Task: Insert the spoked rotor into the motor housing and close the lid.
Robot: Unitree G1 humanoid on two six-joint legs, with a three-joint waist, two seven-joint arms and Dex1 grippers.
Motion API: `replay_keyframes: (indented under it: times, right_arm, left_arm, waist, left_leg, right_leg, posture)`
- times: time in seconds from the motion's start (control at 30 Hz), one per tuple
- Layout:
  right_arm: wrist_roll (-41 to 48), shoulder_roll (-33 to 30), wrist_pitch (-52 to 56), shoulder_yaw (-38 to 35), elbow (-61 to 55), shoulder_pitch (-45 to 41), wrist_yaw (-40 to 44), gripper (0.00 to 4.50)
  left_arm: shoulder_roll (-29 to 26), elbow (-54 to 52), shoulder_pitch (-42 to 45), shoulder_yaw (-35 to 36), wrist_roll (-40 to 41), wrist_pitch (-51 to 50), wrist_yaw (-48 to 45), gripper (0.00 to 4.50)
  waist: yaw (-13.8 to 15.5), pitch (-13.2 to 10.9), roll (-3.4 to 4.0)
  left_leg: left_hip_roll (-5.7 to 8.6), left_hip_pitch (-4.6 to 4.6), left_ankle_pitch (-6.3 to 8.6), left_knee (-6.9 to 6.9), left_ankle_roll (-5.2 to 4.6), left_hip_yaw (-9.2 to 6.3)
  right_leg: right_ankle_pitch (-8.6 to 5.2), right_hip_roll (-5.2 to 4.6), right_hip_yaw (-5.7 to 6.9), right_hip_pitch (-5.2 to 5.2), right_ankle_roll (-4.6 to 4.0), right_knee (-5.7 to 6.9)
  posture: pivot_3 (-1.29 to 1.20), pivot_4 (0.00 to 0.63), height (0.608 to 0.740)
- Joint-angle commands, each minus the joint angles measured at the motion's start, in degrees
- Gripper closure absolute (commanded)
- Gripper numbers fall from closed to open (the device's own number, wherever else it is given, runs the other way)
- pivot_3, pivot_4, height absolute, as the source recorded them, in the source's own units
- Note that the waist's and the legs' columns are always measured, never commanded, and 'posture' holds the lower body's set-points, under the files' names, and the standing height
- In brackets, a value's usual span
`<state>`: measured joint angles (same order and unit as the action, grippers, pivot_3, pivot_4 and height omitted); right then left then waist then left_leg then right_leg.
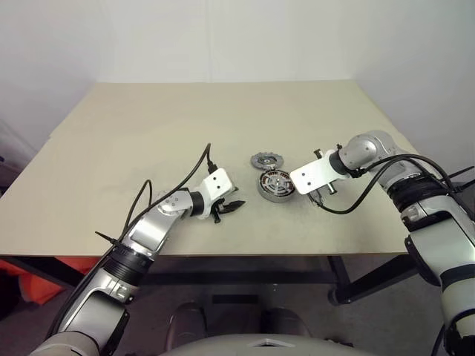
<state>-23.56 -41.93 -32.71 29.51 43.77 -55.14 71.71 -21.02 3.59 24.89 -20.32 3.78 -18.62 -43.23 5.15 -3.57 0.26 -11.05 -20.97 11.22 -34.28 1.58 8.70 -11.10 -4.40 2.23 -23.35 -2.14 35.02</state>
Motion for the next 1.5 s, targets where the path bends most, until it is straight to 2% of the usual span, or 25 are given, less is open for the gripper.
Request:
replay_keyframes:
  times: [0.03,0.5,0.63,0.67,0.73,1.03,1.13,1.3,1.5]
  right_arm:
    - [-0.7,0.8,-1.5,0.0,0.1,-1.5,-0.5,2.93]
    - [-3.7,3.1,-4.5,2.0,5.3,-1.9,-0.8,2.93]
    - [-3.3,3.0,-5.3,1.9,5.3,-1.5,0.0,3.85]
    - [-3.5,3.1,-5.3,1.8,5.5,-1.5,-0.6,4.19]
    - [-4.0,3.5,-5.5,1.7,6.3,-1.8,-2.0,4.49]
    - [-2.1,4.5,-3.6,-0.7,8.1,-3.1,-5.0,4.49]
    - [4.7,5.4,4.4,-4.7,4.8,-2.1,0.1,4.49]
    - [13.8,7.4,31.3,-10.3,-8.3,0.1,8.4,4.49]
    - [18.3,9.5,57.0,-11.3,-23.7,3.6,10.1,4.49]
  left_arm:
    - [-0.1,-2.2,0.5,1.9,-0.2,0.0,0.7,2.42]
    - [-0.3,-2.7,-0.3,2.7,-0.9,0.2,2.2,2.42]
    - [-0.3,-2.6,-0.4,2.9,-1.2,0.2,2.7,2.42]
    - [-0.3,-2.6,-0.4,3.0,-1.3,0.2,2.7,2.42]
    - [-0.2,-2.3,-0.3,3.1,-1.5,0.3,2.9,2.42]
    - [0.3,-2.0,-0.8,3.4,-2.3,0.4,3.6,2.42]
    - [0.2,-2.0,-1.4,3.8,-2.4,0.3,4.2,2.42]
    - [-0.3,-2.6,-3.0,5.1,-2.2,0.0,5.4,2.42]
    - [-1.1,-4.3,-5.7,7.3,-2.1,-0.6,6.7,2.42]
  waist:
    - [0.0,0.0,0.00]
    - [-0.7,0.0,0.00]
    - [-0.8,0.0,-0.01]
    - [-0.8,0.0,-0.02]
    - [-0.9,0.0,-0.02]
    - [-1.2,0.0,-0.02]
    - [-1.2,0.0,-0.02]
    - [-1.2,0.0,0.00]
    - [-0.8,0.0,0.00]
  left_leg:
    - [0.00,0.00,0.00,0.00,0.00,0.00]
    - [0.01,0.00,0.00,-0.02,0.00,0.00]
    - [0.01,0.00,0.00,-0.03,0.00,-0.01]
    - [-0.01,0.00,0.01,-0.02,-0.01,-0.01]
    - [0.01,-0.02,0.01,-0.03,-0.01,-0.01]
    - [0.00,0.07,-0.01,-0.08,0.01,-0.01]
    - [-0.01,0.05,-0.01,-0.11,0.01,-0.01]
    - [-0.06,-0.19,-0.01,-0.15,-0.02,-0.01]
    - [-0.27,-0.51,-0.04,-0.15,-0.05,0.00]
  right_leg:
    - [0.00,0.00,0.00,0.00,0.00,0.00]
    - [0.00,0.00,0.00,0.02,0.00,0.01]
    - [0.00,0.00,0.00,0.03,0.00,0.02]
    - [0.00,0.01,0.00,0.04,0.00,0.02]
    - [0.00,0.00,0.01,0.02,0.00,0.01]
    - [0.02,0.00,0.00,0.05,-0.03,0.12]
    - [0.02,0.00,-0.01,0.02,-0.04,0.18]
    - [0.03,0.02,0.01,-0.19,-0.06,0.19]
    - [-0.07,0.13,0.17,-0.60,-0.27,0.33]
  posture:
    - [0.00,0.000,0.740]
    - [0.00,0.000,0.740]
    - [0.00,0.000,0.740]
    - [0.00,0.000,0.740]
    - [0.00,0.000,0.740]
    - [0.00,0.000,0.740]
    - [0.00,0.000,0.740]
    - [0.00,0.000,0.740]
    - [0.00,0.000,0.740]
